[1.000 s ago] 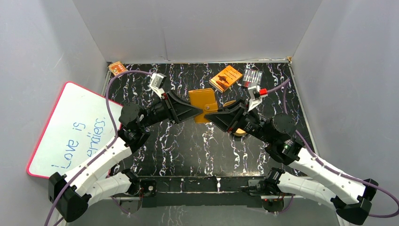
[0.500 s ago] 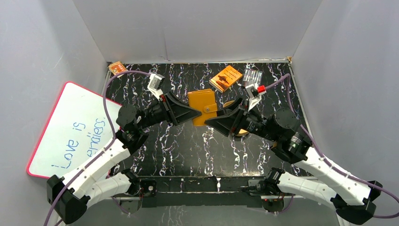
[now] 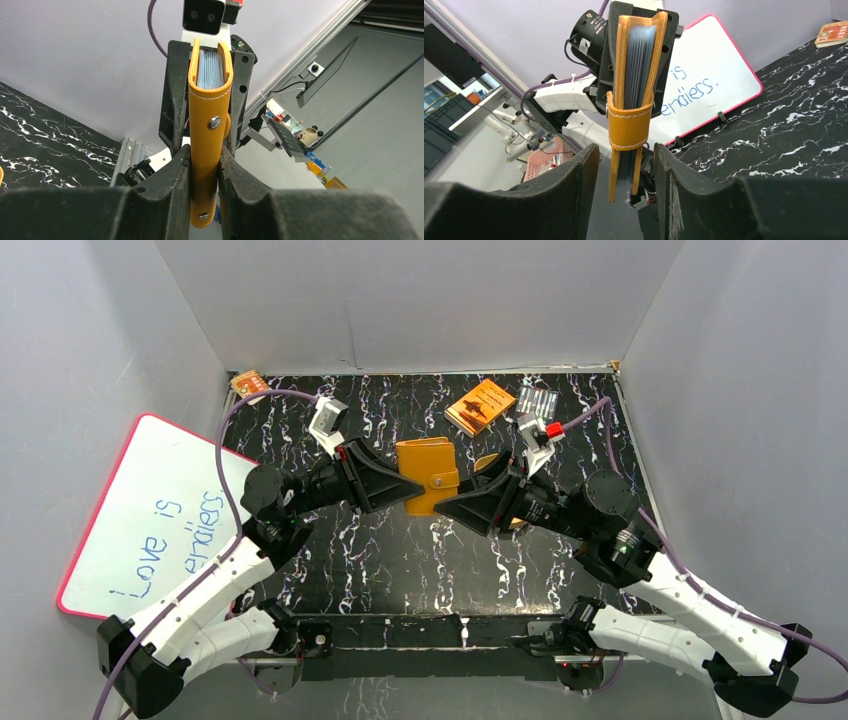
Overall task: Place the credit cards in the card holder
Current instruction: Close the card holder.
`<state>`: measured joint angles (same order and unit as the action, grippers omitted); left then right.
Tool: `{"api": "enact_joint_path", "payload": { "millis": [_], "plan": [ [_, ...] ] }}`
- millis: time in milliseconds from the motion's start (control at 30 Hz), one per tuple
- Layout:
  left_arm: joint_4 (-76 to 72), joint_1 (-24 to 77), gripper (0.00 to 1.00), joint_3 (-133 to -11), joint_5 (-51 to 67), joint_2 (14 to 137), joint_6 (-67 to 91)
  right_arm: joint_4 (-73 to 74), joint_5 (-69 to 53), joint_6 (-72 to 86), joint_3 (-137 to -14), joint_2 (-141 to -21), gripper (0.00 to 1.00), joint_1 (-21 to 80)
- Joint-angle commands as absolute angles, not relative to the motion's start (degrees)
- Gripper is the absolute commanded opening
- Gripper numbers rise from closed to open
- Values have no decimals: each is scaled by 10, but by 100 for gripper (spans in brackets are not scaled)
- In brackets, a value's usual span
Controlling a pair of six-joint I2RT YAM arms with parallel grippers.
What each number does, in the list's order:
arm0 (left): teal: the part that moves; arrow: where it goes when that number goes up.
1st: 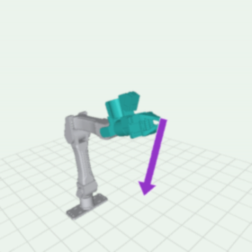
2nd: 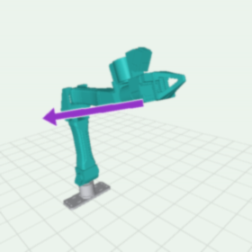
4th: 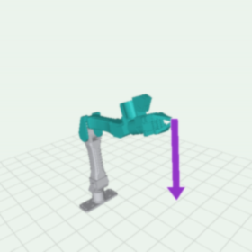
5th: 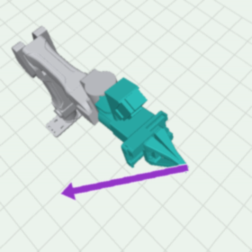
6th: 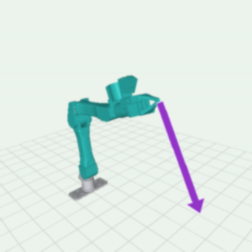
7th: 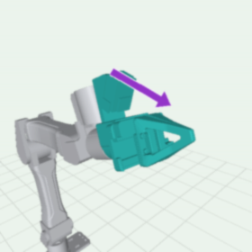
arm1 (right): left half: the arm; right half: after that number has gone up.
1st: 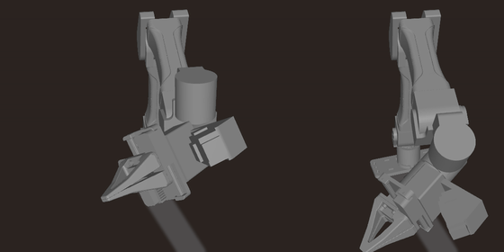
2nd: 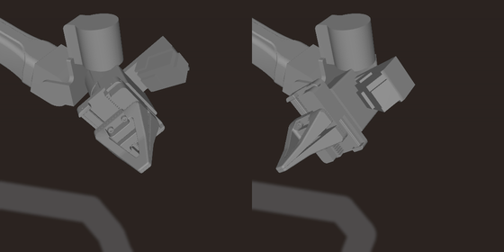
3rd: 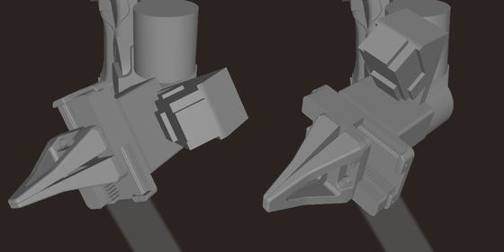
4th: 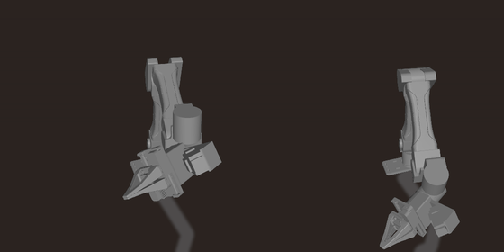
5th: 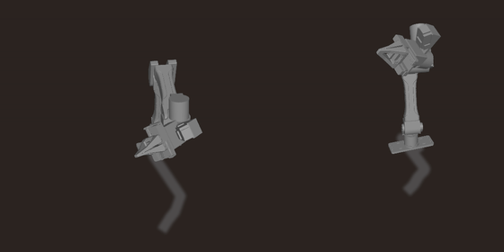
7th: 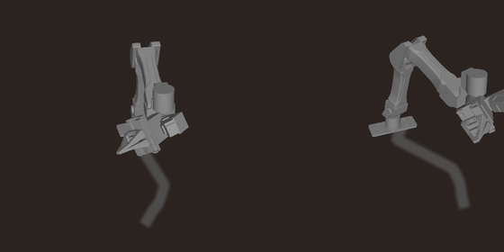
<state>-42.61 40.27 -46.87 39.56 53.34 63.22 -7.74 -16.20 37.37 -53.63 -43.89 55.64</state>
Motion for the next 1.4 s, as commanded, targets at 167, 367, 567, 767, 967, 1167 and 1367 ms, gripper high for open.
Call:
{"api": "enact_joint_path", "payload": {
  "millis": [167, 367, 567, 767, 967, 1167, 1367],
  "plan": [
    [-470, 404, 0, -474, 407, 505, 635, -166, -189, 402, -533, -456, 44, 558],
    [-470, 404, 0, -469, 405, 496, 633, -151, -195, 404, -531, -450, 51, 558],
    [-470, 404, 0, -465, 404, 493, 632, -154, -199, 407, -528, -452, 40, 558],
    [-470, 404, 0, -464, 403, 493, 632, -161, -210, 407, -533, -463, 31, 558],
    [-470, 404, 4, -460, 401, 493, 634, -158, -216, 405, -534, -466, 11, 558],
    [-470, 404, 29, -452, 395, 487, 636, -154, -208, 403, -533, -463, 0, 558],
    [-470, 404, 37, -441, 389, 479, 639, -155, -194, 400, -526, -458, 0, 558]
  ]
}}
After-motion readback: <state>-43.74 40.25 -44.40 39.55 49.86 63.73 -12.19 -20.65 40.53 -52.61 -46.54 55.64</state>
